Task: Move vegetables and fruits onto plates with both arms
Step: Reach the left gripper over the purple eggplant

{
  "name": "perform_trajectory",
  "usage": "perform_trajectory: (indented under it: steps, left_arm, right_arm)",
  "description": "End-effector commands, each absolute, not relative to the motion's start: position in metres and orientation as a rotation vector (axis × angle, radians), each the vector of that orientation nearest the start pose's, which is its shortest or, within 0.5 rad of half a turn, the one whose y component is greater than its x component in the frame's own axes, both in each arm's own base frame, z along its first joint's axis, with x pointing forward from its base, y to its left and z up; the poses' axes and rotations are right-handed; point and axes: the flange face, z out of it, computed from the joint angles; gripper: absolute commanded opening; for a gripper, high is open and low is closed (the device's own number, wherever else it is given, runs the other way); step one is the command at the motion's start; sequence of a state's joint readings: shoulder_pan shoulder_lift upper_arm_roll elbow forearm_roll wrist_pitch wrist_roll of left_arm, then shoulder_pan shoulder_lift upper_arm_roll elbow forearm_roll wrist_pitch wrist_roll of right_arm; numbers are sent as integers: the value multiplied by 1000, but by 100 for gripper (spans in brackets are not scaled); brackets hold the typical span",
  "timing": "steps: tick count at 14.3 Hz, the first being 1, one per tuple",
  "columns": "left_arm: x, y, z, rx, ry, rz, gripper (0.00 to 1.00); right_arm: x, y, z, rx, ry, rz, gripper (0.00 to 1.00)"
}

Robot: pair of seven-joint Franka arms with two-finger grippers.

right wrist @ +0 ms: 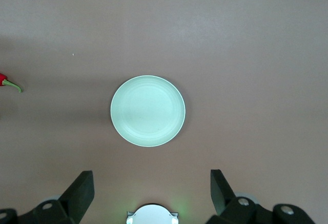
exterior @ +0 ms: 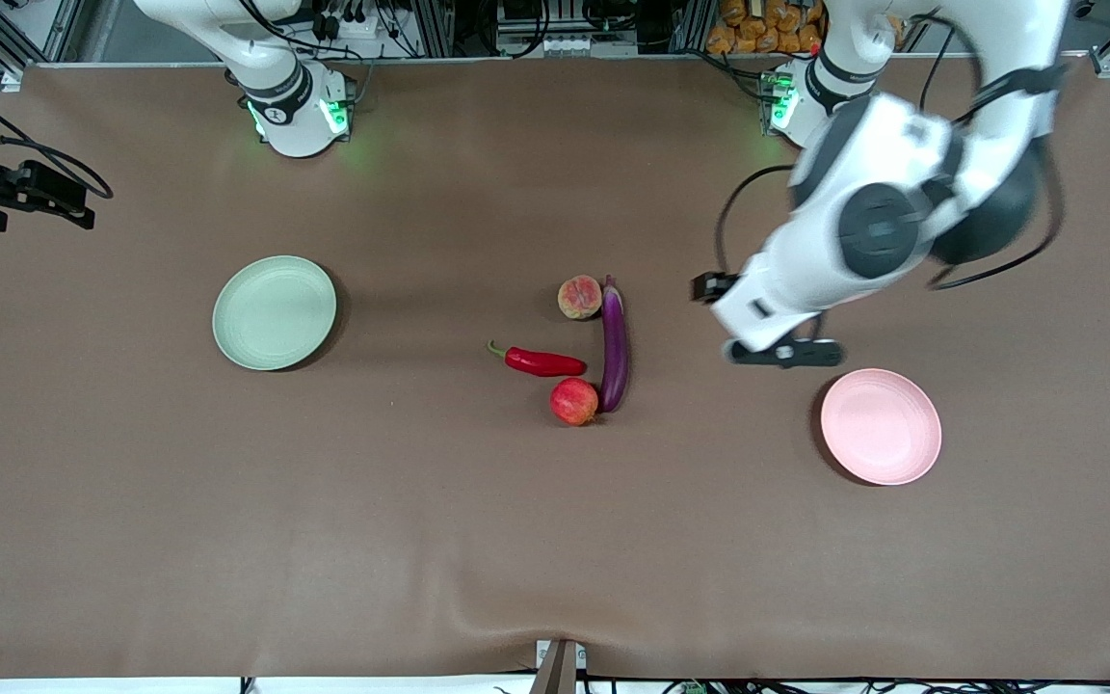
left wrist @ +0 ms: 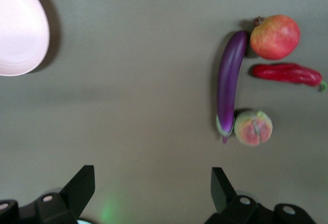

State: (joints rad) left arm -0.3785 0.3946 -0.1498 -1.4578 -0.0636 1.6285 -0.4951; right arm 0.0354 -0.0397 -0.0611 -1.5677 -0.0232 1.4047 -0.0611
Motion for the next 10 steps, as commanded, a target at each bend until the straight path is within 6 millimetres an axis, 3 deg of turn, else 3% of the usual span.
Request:
perform_trajectory:
  steps: [1, 3, 5, 7, 10]
  left_arm:
    - [570, -372, 407, -3103, -110, 318, 100]
    - [560, -414, 362, -3100, -262, 292, 100]
    - [561, -444, 322, -3121, -398, 232, 100]
    - [557, -459, 294, -3114, -459, 229, 100]
    - [553, -466, 279, -3130, -425, 213, 100]
  right_arm:
    - [519, -18, 634, -3161, -44, 189, 100]
    - [520, -18, 634, -3160, -46, 186, 100]
    - [520, -17, 634, -3158, -47, 186, 100]
    - [520, -15, 634, -3157, -52, 186, 100]
    - [520, -19, 633, -3156, -40, 193, 100]
